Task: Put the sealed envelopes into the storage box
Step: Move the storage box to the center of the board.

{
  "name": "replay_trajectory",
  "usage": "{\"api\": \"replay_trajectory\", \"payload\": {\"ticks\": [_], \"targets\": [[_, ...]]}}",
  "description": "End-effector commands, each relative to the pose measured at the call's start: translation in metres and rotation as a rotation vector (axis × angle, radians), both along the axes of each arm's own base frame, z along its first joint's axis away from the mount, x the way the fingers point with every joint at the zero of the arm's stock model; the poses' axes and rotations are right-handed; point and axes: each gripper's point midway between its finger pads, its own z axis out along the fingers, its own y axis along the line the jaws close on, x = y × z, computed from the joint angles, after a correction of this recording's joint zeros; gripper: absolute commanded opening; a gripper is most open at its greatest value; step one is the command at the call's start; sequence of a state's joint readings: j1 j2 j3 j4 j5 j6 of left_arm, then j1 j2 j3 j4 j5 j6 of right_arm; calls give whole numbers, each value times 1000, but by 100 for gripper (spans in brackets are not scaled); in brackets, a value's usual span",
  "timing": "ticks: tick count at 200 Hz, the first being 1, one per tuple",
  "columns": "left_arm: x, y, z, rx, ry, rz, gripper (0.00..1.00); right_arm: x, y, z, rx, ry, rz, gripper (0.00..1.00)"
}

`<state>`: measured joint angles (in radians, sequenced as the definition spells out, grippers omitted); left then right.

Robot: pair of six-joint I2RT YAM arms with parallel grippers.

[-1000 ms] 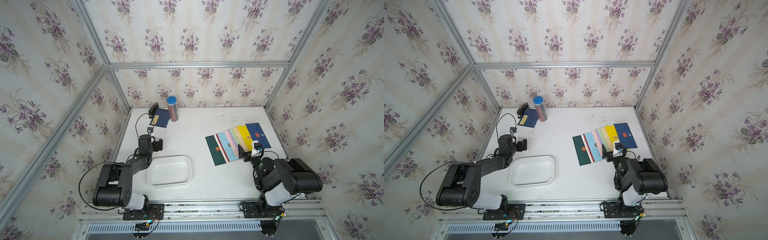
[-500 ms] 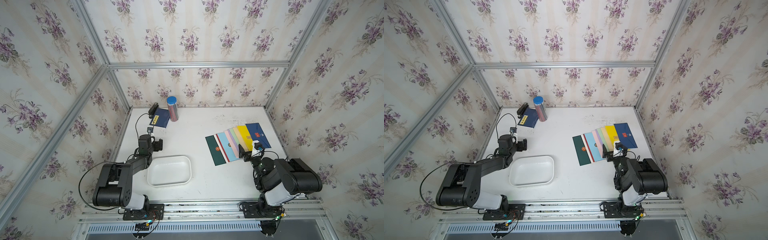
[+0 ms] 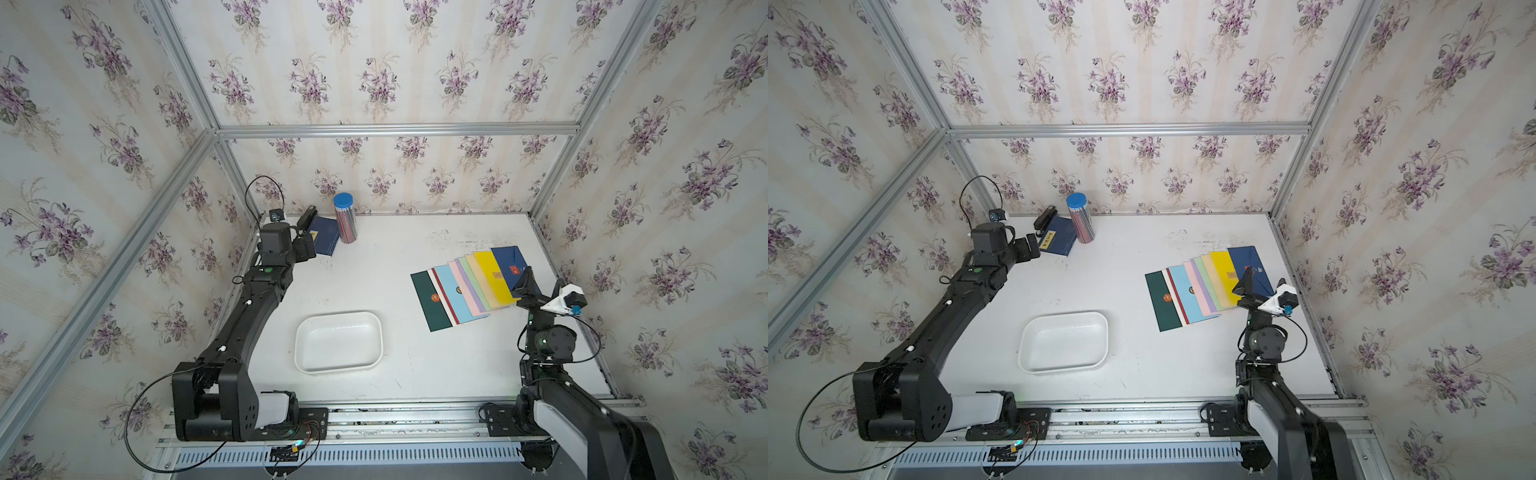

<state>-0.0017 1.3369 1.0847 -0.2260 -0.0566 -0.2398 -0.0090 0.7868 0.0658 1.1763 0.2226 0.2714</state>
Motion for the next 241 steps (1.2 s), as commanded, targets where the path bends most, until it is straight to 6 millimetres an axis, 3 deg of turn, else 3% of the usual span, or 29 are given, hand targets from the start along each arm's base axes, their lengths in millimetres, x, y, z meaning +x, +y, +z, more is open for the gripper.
{"api": "replay_trajectory", "payload": {"ticks": [1, 20, 42, 76, 105, 137, 186, 241], "targets": [[-51, -51, -38, -302, 302, -135, 100, 10, 19, -26, 79, 234, 133, 100], [-87, -81, -47, -351, 391, -213, 100, 4, 28, -21, 92, 306, 183, 100], [-135, -106, -55, -231, 445, -258, 100, 2, 38, -29, 108, 413, 241, 100], [-192, -143, -69, -212, 507, -343, 99, 9, 56, -83, 134, 671, 335, 90], [-217, -172, -88, -132, 554, -372, 97, 4, 61, -126, 151, 790, 343, 87], [-221, -208, -117, -53, 611, -382, 95, 1, 56, -128, 156, 786, 307, 86], [-202, -259, -154, 65, 694, -371, 82, -2, 50, -126, 161, 770, 277, 85], [-181, -269, -188, 134, 755, -319, 44, -4, 53, -134, 192, 755, 290, 84]]}}
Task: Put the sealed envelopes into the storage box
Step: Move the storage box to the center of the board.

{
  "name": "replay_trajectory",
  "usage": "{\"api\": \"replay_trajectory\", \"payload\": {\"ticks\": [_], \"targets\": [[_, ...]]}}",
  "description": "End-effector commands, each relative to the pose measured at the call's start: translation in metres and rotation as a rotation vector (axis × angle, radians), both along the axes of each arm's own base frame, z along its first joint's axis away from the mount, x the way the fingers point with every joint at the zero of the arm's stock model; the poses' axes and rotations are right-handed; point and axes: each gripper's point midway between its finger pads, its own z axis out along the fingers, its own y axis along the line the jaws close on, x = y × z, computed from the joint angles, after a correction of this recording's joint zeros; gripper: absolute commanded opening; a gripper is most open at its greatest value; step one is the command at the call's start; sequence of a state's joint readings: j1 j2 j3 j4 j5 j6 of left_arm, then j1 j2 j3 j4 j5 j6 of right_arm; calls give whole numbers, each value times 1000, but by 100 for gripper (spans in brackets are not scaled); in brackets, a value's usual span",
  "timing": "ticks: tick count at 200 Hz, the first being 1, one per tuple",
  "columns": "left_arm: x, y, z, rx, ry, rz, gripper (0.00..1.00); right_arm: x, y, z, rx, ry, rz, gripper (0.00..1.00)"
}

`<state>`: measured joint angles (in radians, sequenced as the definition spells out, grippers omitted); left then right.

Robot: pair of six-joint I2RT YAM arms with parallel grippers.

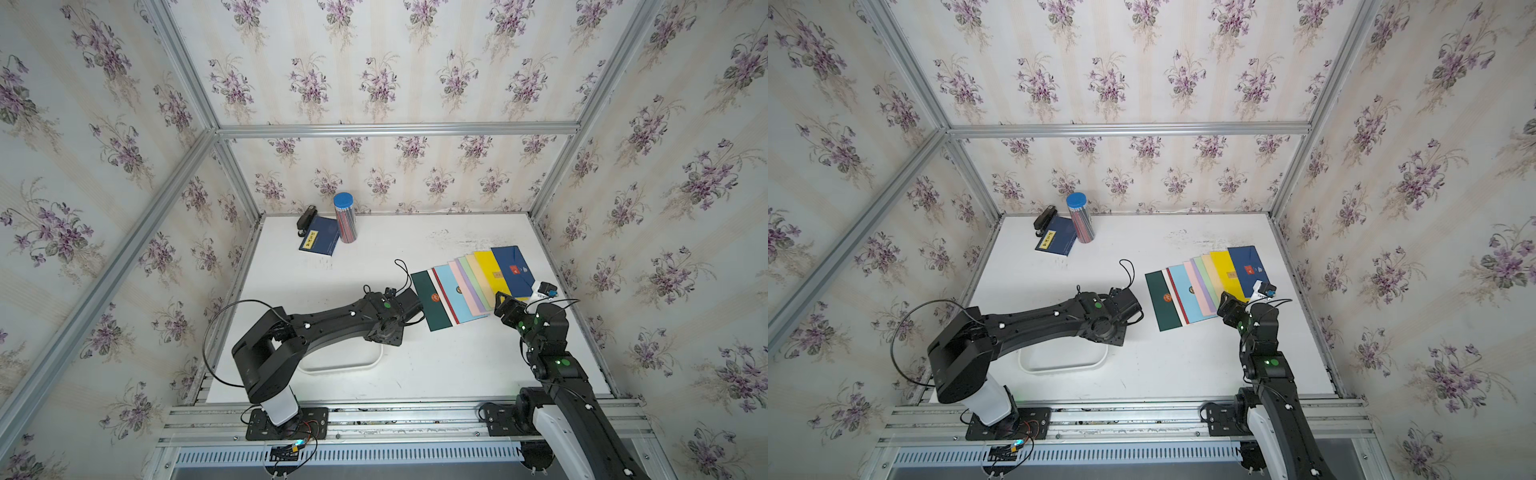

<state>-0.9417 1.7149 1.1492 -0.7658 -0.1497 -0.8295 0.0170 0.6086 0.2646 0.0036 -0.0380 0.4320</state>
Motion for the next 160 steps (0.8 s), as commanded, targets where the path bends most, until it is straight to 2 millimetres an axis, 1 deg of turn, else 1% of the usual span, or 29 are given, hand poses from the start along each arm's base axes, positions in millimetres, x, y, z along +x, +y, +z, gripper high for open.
{"api": "replay_trajectory", "payload": {"ticks": [1, 17, 34, 46, 61, 73, 85, 102, 129, 138, 154, 160], "targets": [[10, 0, -7, 35, -6, 13, 43, 2, 1, -1, 25, -16, -5, 84], [21, -4, -7, 39, -5, 13, 29, 1, 3, -7, 40, -8, -1, 83], [35, -10, 0, 34, -16, 7, 15, 2, 3, -11, 44, 4, -1, 82], [45, -14, 3, 27, -20, 3, 10, 3, 3, -12, 44, 11, -2, 81], [60, -19, 8, 26, -26, -3, 6, 4, 3, -14, 43, 22, -3, 80], [74, -22, 11, 30, -25, -13, 0, 4, 3, -16, 43, 26, -3, 80], [87, -26, 14, 38, -24, -17, 0, 5, 3, -16, 42, 29, -4, 79], [105, -30, 13, 28, -15, -10, 0, 5, 3, -18, 41, 35, -4, 80], [124, -35, 11, 10, -7, 4, 0, 6, 3, -20, 40, 42, -3, 79], [128, -37, 10, 8, -6, 3, 11, 6, 3, -20, 40, 45, -4, 79], [133, -42, 12, 1, -5, -5, 14, 7, 3, -21, 39, 51, 0, 79], [133, -43, 15, -2, -7, -7, 18, 7, 3, -21, 38, 54, 1, 79]]}}
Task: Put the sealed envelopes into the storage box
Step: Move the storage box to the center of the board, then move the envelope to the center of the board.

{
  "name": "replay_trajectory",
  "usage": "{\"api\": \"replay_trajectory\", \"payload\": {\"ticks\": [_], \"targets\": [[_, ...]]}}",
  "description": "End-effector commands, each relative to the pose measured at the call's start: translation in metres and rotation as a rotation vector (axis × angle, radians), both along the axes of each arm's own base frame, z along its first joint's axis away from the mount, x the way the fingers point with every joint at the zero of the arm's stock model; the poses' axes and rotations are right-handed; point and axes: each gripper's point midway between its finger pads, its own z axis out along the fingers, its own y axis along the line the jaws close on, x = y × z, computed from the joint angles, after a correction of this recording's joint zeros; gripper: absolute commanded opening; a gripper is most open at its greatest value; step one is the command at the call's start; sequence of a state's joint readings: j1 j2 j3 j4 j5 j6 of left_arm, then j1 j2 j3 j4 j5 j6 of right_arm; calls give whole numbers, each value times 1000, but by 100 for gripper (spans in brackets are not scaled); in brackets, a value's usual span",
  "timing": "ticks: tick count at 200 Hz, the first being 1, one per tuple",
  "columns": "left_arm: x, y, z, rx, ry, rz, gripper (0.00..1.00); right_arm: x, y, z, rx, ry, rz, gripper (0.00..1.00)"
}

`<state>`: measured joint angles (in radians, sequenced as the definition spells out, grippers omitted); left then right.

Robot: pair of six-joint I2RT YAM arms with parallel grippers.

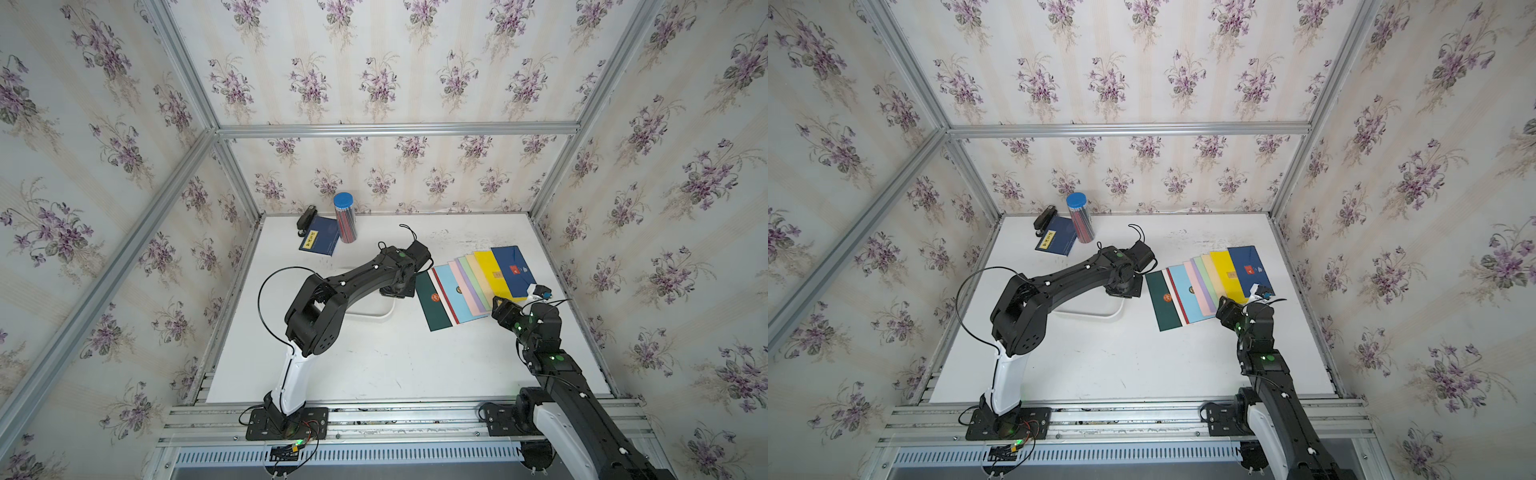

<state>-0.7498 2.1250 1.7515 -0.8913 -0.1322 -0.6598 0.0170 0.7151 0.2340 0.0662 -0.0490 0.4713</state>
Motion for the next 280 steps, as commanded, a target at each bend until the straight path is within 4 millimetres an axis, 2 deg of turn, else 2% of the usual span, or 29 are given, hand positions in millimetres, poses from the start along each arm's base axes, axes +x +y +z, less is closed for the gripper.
{"api": "replay_trajectory", "payload": {"ticks": [1, 21, 36, 48, 63, 78, 100, 110, 114, 128, 141, 153, 170, 181, 203, 232, 252, 265, 280], "targets": [[-1, -2, 2, 11, 23, -33, 19, 5, 1, 7, 0, -23, 8, 79], [1, -5, 19, -23, -14, -43, 53, 7, 2, 9, -7, -18, 14, 79], [2, -4, 39, -46, -54, -56, 79, 9, 2, 13, -21, -18, 22, 79], [-1, -1, 59, -65, -83, -66, 93, 11, 2, 17, -40, -12, 30, 79], [-9, 3, 89, -116, -136, -94, 99, 14, 5, 19, -36, 11, 51, 79], [-23, 12, 116, -187, -208, -115, 100, 18, 21, 17, 17, 28, 125, 75], [-48, 41, 138, -246, -292, -113, 100, 24, 45, 16, 43, 77, 214, 72], [-61, 47, 144, -296, -313, -149, 100, 28, 60, 18, 26, 94, 261, 71], [-68, 53, 153, -317, -339, -158, 100, 29, 66, 19, 22, 100, 281, 71], [-85, 77, 149, -304, -364, -132, 100, 37, 81, 18, 28, 143, 326, 71], [-101, 111, 143, -250, -371, -41, 100, 47, 88, 14, 17, 187, 335, 71], [-116, 137, 136, -218, -383, 4, 100, 58, 85, 12, -19, 223, 317, 71], [-135, 158, 122, -225, -386, 46, 100, 77, 75, 13, -74, 246, 262, 72], [-148, 166, 115, -232, -363, 53, 100, 87, 78, 14, -81, 258, 269, 72], [-174, 171, 103, -250, -282, 12, 100, 100, 100, 5, -57, 322, 332, 69], [-196, 162, 85, -325, -185, -23, 100, 95, 159, -9, -115, 375, 456, 68], [-206, 157, 71, -364, -137, -31, 100, 89, 191, -25, -56, 415, 511, 65], [-210, 156, 64, -381, -123, -30, 100, 86, 203, -39, -61, 456, 525, 64], [-213, 155, 59, -393, -108, -29, 100, 82, 206, -59, -74, 512, 512, 63]]}}
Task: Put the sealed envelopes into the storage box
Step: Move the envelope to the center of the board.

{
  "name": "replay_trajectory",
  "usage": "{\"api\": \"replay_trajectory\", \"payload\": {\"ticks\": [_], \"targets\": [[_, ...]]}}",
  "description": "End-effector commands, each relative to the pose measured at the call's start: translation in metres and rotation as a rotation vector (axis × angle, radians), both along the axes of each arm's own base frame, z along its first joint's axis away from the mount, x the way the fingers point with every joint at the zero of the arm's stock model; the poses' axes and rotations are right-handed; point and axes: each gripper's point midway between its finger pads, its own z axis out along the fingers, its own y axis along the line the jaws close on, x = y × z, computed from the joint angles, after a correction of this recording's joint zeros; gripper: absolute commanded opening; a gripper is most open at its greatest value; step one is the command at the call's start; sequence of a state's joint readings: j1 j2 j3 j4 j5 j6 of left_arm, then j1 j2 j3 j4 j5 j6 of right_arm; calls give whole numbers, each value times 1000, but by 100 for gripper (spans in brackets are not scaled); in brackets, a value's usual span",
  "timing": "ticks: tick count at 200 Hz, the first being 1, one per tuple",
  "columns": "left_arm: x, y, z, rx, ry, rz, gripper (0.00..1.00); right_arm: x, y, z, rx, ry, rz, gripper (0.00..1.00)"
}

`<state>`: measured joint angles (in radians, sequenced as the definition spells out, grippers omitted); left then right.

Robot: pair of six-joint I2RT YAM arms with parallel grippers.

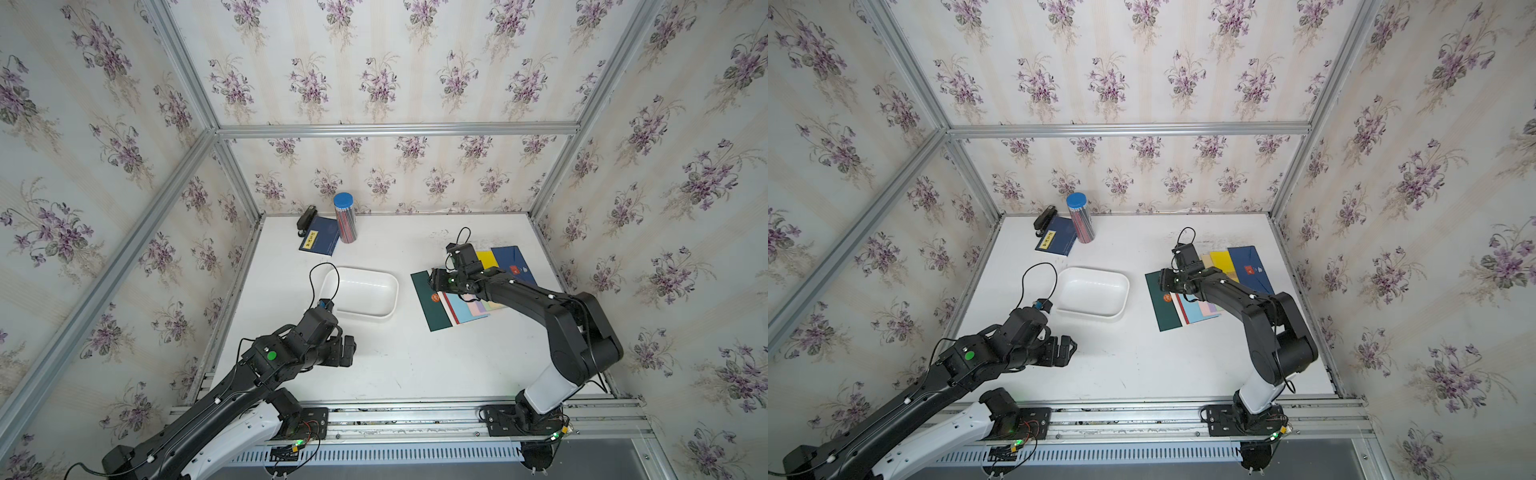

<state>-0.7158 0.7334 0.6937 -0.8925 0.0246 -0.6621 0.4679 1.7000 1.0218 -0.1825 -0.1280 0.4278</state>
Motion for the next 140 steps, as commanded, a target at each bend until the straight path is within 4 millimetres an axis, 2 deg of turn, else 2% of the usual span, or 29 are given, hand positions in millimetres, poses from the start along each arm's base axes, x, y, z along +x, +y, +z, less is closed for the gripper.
{"api": "replay_trajectory", "payload": {"ticks": [1, 30, 39, 41, 44, 75, 101, 126, 140], "targets": [[-7, -10, -5, -61, 40, -18, 100, -6, 8, -21, -11, 75, -23, 63], [-12, -13, -8, -77, 61, -37, 100, -23, 21, -44, -9, 136, 13, 60], [-13, -13, -9, -78, 63, -39, 100, -28, 19, -49, -15, 154, 10, 60], [-13, -13, -10, -79, 63, -39, 100, -35, 29, -49, -18, 156, 39, 60], [-13, -13, -10, -81, 62, -39, 100, -39, 32, -51, -22, 161, 49, 60], [-13, -16, -14, -93, 68, -41, 100, -73, 25, -68, -57, 233, 36, 57], [-14, -20, -15, -110, 79, -51, 100, -121, 25, -78, -85, 273, 60, 56], [-17, -28, -19, -150, 100, -67, 100, -181, 47, -82, -42, 320, 183, 55], [-20, -34, -21, -183, 117, -82, 100, -203, 53, -79, -52, 322, 245, 55]]}}
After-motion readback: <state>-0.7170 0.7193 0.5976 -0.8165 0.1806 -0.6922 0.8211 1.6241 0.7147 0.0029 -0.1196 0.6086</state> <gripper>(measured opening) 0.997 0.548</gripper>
